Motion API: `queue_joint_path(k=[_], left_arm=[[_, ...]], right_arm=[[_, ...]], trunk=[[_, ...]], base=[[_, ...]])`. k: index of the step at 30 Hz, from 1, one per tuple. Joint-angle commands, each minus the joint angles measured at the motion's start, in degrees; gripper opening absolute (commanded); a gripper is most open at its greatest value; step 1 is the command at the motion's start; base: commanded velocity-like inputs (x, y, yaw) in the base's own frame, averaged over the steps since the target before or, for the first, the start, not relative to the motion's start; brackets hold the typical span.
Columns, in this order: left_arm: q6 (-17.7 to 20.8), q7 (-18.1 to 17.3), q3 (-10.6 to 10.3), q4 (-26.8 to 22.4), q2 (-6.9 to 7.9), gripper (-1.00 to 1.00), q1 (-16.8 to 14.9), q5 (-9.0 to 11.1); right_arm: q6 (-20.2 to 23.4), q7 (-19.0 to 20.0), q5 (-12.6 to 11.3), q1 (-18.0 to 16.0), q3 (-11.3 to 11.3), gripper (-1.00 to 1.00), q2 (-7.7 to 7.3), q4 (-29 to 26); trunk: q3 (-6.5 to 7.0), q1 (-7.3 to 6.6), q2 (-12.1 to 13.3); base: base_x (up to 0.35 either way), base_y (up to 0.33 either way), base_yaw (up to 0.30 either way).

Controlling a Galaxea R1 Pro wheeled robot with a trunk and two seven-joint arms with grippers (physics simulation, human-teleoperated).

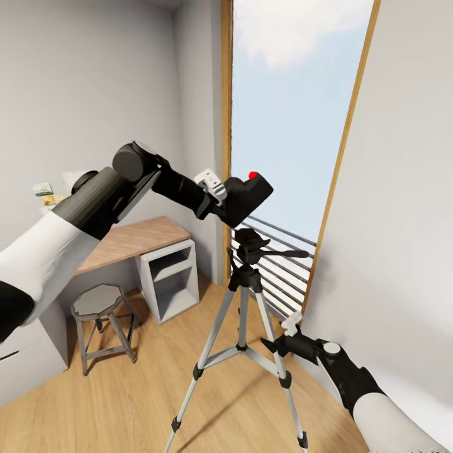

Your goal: Attach the digital camera to the camera tripod in the bedroom.

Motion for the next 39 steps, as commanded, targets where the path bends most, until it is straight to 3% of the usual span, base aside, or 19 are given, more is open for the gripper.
queue_joint_path(k=[1, 12, 20, 33, 37, 39], left_arm=[[0.2, -0.1, -0.1, 0.0, 0.05, -1.0, -0.1, 0.2], [0.0, -1.5, -3.4, 4.6, -2.35, -1.0, -3.1, 0.2], [-2.0, -9.2, -7.9, 11.5, -3.34, -1.0, -8.6, 0.1], [-3.3, -12.3, -9.0, 15.4, -4.41, -1.0, -10.0, -0.3], [-3.4, -12.8, -9.1, 15.7, -4.5, -1.0, -10.4, -1.5], [-3.3, -13.1, -9.1, 15.8, -4.66, -1.0, -11.0, -3.1]], right_arm=[[-0.5, 0.0, 0.6, -0.1, 0.1, 1.0, -0.03, 0.0], [-0.5, -0.5, 1.4, -0.8, 0.1, 1.0, 0.16, 0.2], [-0.5, -0.6, 1.5, -1.3, 0.0, 1.0, 0.18, 0.2], [-0.5, -0.7, 1.5, -1.6, 0.0, 1.0, 0.63, 0.2], [-0.5, -0.8, 1.4, -1.6, 0.0, 1.0, 0.75, 0.2], [-0.6, -0.8, 1.4, -1.6, 0.0, 1.0, 0.9, 0.2]], trunk=[[-0.13, 0.03, -0.1], [-0.13, 0.03, -0.1], [-0.13, 0.03, -0.1], [-0.13, 0.03, -0.1], [-0.13, 0.03, -0.1], [-0.13, 0.03, -0.1]], base=[[0.0, 0.0, 0.0], [0.0, 0.0, 0.0], [0.0, 0.0, 0.0], [0.0, 0.0, 0.0], [0.0, 0.0, 0.0], [0.0, 0.0, 0.0]])
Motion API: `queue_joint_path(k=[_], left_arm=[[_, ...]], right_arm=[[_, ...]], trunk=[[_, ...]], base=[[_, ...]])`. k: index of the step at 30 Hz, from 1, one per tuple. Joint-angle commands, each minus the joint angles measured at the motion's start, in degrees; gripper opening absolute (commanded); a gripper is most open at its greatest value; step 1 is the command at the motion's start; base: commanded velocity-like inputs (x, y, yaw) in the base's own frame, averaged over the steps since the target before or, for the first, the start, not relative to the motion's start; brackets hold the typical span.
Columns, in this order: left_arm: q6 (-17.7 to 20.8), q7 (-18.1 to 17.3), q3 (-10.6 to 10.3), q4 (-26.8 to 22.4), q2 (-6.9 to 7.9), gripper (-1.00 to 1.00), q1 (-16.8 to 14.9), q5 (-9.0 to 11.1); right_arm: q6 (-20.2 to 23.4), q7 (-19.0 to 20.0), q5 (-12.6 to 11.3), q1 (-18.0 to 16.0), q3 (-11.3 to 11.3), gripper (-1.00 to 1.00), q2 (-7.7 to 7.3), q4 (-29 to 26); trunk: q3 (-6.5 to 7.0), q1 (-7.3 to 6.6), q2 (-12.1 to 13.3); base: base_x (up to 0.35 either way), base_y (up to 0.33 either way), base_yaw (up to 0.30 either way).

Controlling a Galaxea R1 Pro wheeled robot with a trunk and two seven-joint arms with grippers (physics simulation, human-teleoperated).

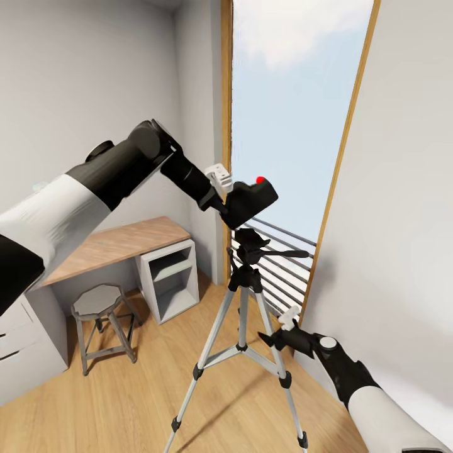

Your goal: Attach the digital camera to the camera tripod in the bedroom.

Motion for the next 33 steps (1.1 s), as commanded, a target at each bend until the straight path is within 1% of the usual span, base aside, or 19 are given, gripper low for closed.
queue_joint_path(k=[1, 3, 4, 6, 9, 19, 22, 23, 27, 33], left_arm=[[0.4, -0.3, -0.3, 0.0, -0.04, -1.0, -0.4, -0.4], [0.4, -1.2, -0.3, 0.1, -0.31, -1.0, -0.7, -2.0], [0.4, -1.2, -0.3, 0.1, -0.31, -1.0, -0.7, -2.0], [0.4, -2.3, -0.2, 0.1, -0.63, -1.0, -1.0, -3.2], [0.7, -3.7, -0.2, 0.2, -0.97, -1.0, -1.3, -4.3], [1.3, -5.0, -0.3, 1.3, -1.35, -1.0, -1.7, -5.4], [1.4, -5.1, -0.4, 1.6, -1.52, -1.0, -1.7, -6.2], [1.4, -5.1, -0.4, 1.6, -1.52, -1.0, -1.7, -6.2], [1.4, -5.3, -0.4, 1.8, -1.89, -1.0, -1.7, -7.5], [1.4, -5.5, -0.4, 1.9, -2.12, -1.0, -1.7, -8.3]], right_arm=[[-0.5, -0.1, 0.6, 0.0, 0.1, 1.0, 0.03, 0.0], [-0.8, -0.5, 0.5, 0.0, 0.1, 1.0, 0.1, 0.0], [-0.8, -0.5, 0.5, 0.0, 0.1, 1.0, 0.1, 0.0], [-1.3, -1.2, 0.5, 0.0, 0.1, 1.0, 0.17, 0.0], [-2.1, -2.5, 0.5, 0.0, 0.2, 1.0, 0.27, 0.0], [-2.7, -4.1, 0.6, 0.0, 0.3, 1.0, 0.39, 0.0], [-2.8, -4.2, 0.5, 0.1, 0.3, 1.0, 0.4, 0.0], [-2.8, -4.2, 0.5, 0.1, 0.3, 1.0, 0.4, 0.0], [-2.8, -4.3, 0.5, 0.1, 0.3, 1.0, 0.4, 0.0], [-2.8, -4.4, 0.4, 0.2, 0.3, 1.0, 0.41, 0.0]], trunk=[[-0.13, 0.04, -0.1], [-0.13, 0.04, -0.1], [-0.13, 0.04, -0.1], [-0.13, 0.04, -0.1], [-0.13, 0.04, -0.1], [-0.13, 0.04, -0.1], [-0.13, 0.04, -0.1], [-0.13, 0.04, -0.1], [-0.13, 0.04, -0.1], [-0.13, 0.04, -0.1]], base=[[0.0, 0.0, 0.0], [0.0, 0.0, 0.0], [0.0, 0.0, 0.0], [0.0, 0.0, 0.0], [0.0, 0.0, 0.0], [0.0, 0.0, 0.0], [0.0, 0.0, 0.0], [0.0, 0.0, 0.0], [0.0, 0.0, 0.0], [0.0, 0.0, 0.0]])
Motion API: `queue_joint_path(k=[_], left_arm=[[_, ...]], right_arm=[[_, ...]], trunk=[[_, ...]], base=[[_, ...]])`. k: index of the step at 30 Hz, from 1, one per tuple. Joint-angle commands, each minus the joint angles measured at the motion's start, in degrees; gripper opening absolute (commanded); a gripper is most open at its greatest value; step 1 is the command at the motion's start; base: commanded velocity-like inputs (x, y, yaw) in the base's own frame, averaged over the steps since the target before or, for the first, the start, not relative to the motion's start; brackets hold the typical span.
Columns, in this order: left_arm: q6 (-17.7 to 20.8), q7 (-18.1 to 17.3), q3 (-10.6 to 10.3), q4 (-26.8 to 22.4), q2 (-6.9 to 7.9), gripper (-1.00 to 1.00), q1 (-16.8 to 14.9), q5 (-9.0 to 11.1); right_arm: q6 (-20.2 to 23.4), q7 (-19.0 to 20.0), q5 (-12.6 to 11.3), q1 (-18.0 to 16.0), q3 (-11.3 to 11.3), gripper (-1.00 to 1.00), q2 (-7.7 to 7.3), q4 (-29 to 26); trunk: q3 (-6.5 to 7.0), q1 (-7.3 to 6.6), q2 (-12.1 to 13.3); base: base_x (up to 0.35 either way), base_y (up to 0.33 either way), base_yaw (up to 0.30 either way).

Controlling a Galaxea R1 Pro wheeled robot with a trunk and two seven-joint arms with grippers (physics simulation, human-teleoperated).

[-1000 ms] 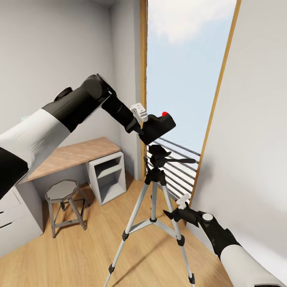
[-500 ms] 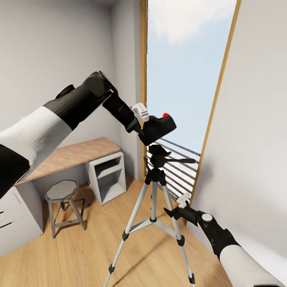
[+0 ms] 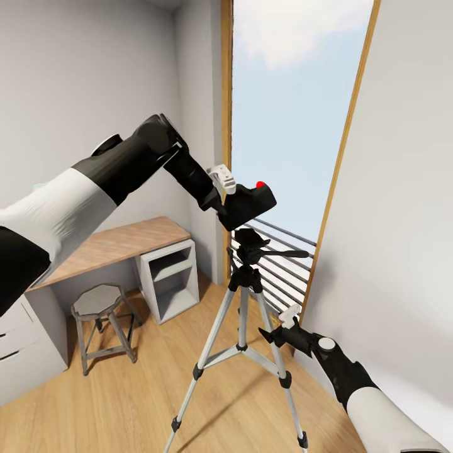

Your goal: Attach the digital camera to the camera tripod in the bedroom.

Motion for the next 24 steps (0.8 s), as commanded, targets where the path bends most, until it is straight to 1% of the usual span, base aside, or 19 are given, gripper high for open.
queue_joint_path(k=[1, 24], left_arm=[[0.3, -0.5, -0.1, -0.1, 0.03, -1.0, -0.1, -0.4], [0.3, -0.7, -0.1, 0.0, -0.13, -1.0, 0.0, -0.8]], right_arm=[[-0.4, -0.1, 0.6, -0.1, 0.1, 1.0, -0.02, 0.0], [-0.3, -0.1, 0.6, 0.0, 0.0, 1.0, -0.02, -0.1]], trunk=[[-0.13, 0.03, -0.1], [-0.13, 0.03, -0.1]], base=[[0.0, 0.0, 0.0], [0.0, 0.0, 0.0]])
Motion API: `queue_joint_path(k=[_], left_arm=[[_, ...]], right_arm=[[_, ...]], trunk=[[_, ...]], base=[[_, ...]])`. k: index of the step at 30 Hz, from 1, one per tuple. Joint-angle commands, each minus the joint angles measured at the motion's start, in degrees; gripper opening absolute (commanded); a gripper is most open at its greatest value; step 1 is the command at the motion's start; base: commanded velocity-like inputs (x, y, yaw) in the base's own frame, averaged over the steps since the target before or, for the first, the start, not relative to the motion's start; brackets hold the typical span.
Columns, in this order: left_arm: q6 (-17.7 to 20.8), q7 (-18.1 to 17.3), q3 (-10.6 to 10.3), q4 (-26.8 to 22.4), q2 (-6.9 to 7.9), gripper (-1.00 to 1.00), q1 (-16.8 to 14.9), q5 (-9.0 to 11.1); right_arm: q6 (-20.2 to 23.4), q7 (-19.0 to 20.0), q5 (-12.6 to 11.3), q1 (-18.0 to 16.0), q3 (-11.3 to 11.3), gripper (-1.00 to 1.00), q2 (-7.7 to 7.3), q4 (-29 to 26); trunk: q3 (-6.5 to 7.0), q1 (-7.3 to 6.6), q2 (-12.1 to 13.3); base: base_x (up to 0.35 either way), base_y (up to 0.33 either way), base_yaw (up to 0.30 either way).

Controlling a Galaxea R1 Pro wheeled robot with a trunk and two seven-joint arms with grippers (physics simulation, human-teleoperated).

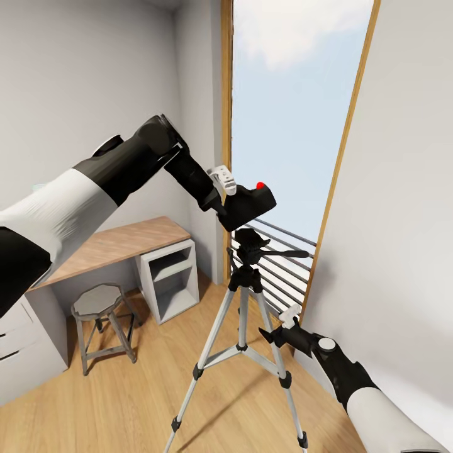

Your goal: Attach the digital camera to the camera tripod in the bedroom.

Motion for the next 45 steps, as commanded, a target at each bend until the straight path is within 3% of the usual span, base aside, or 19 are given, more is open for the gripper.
queue_joint_path(k=[1, 19, 20, 45], left_arm=[[0.3, -0.6, -0.1, -0.1, 0.05, -1.0, -0.1, -0.4], [0.4, -0.6, -0.1, 0.6, 0.02, -1.0, 0.0, -0.5], [0.4, -0.6, -0.1, 0.7, 0.02, -1.0, 0.0, -0.5], [0.3, -1.2, -0.4, 0.8, 0.01, -1.0, -0.1, -0.7]], right_arm=[[-0.4, 0.0, 0.6, 0.0, 0.1, 1.0, -0.02, 0.0], [-0.6, 0.0, 0.6, 0.3, 0.0, 1.0, -0.07, -0.1], [-0.6, 0.0, 0.6, 0.3, 0.0, -1.0, -0.08, -0.1], [-0.6, 0.0, 0.6, 0.4, -0.1, -1.0, -0.03, -0.4]], trunk=[[-0.13, 0.03, -0.1], [-0.13, 0.03, -0.1], [-0.13, 0.03, -0.1], [-0.13, 0.03, -0.1]], base=[[0.0, 0.0, 0.0], [0.0, 0.0, 0.0], [0.0, 0.0, 0.0], [0.0, 0.0, 0.0]])
